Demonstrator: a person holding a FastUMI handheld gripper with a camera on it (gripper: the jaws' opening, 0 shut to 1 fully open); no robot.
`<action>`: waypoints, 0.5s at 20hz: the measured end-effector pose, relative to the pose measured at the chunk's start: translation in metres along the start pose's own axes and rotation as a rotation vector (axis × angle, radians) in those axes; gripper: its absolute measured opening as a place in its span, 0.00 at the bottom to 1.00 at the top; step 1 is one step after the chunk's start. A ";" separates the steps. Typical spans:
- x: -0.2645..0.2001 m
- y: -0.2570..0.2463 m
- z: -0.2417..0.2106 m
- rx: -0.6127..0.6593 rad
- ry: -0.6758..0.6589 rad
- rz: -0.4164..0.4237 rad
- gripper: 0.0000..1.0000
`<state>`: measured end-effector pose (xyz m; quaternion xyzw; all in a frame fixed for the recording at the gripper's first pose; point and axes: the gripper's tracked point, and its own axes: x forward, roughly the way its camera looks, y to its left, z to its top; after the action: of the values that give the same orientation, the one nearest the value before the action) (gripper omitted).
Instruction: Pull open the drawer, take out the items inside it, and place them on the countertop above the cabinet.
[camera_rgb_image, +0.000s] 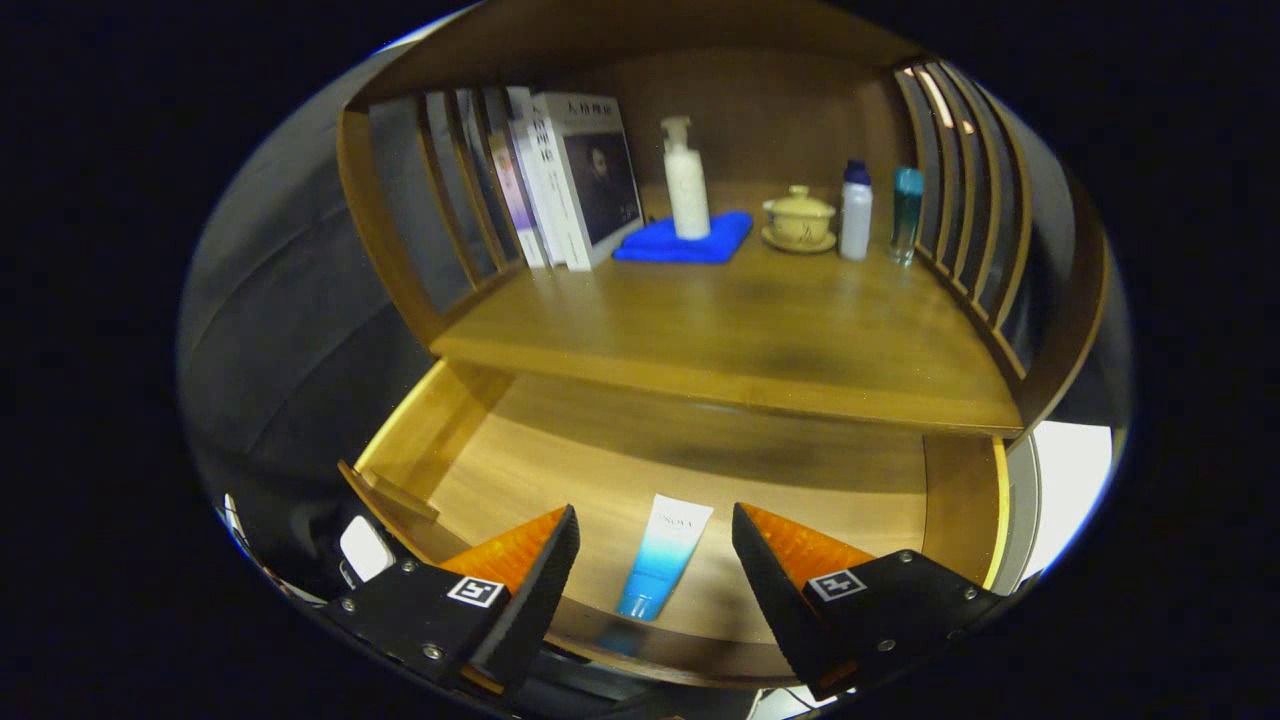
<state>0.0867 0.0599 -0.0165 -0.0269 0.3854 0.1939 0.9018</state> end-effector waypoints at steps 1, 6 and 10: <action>0.004 0.002 -0.001 0.022 0.028 0.019 0.95; 0.026 0.019 -0.019 0.037 0.149 0.082 0.93; 0.044 0.008 -0.040 -0.022 0.230 0.021 0.93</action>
<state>0.0842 0.0737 -0.0748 -0.0550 0.4846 0.2030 0.8491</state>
